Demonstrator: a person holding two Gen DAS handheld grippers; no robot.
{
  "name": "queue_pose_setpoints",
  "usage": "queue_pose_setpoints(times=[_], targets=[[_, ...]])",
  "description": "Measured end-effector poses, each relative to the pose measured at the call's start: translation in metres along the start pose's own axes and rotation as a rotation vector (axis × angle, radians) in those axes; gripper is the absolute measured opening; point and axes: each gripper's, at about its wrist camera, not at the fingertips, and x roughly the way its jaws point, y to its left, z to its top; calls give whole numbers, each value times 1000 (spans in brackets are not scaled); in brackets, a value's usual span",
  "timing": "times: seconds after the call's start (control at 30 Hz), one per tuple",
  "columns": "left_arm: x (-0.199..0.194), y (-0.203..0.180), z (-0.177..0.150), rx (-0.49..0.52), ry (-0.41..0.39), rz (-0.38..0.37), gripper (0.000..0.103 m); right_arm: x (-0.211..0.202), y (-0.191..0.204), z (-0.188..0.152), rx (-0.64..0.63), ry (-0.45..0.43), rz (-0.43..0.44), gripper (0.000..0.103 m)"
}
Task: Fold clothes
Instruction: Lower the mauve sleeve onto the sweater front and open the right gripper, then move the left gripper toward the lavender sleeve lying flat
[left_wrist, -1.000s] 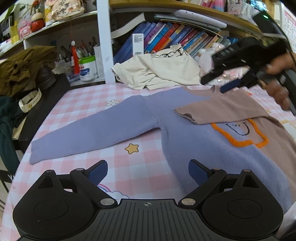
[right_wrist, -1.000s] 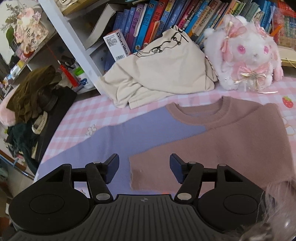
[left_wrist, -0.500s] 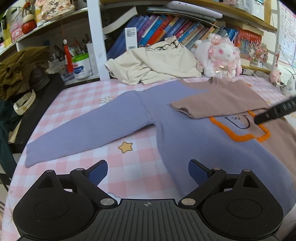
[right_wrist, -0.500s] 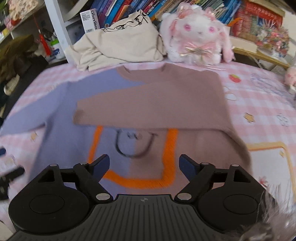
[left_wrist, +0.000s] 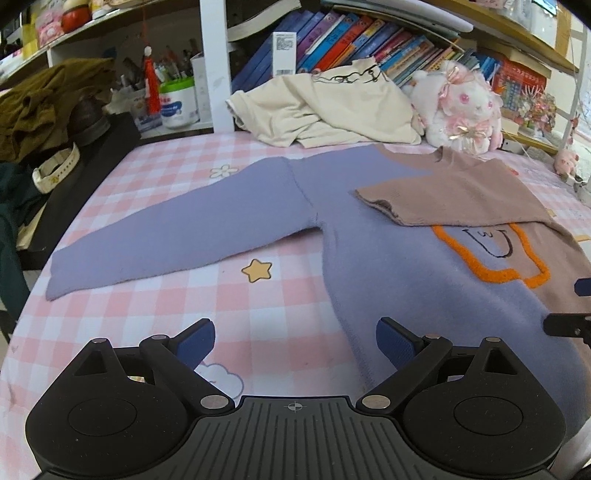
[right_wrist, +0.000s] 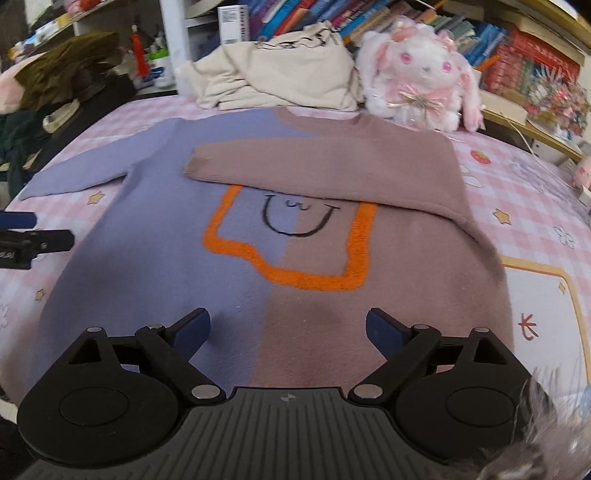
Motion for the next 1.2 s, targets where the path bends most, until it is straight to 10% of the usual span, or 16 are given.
queue_pose_setpoints(times=[1.2], targets=[[10, 59, 0, -153, -5, 142, 96, 22, 25, -11, -110, 69, 28, 103]])
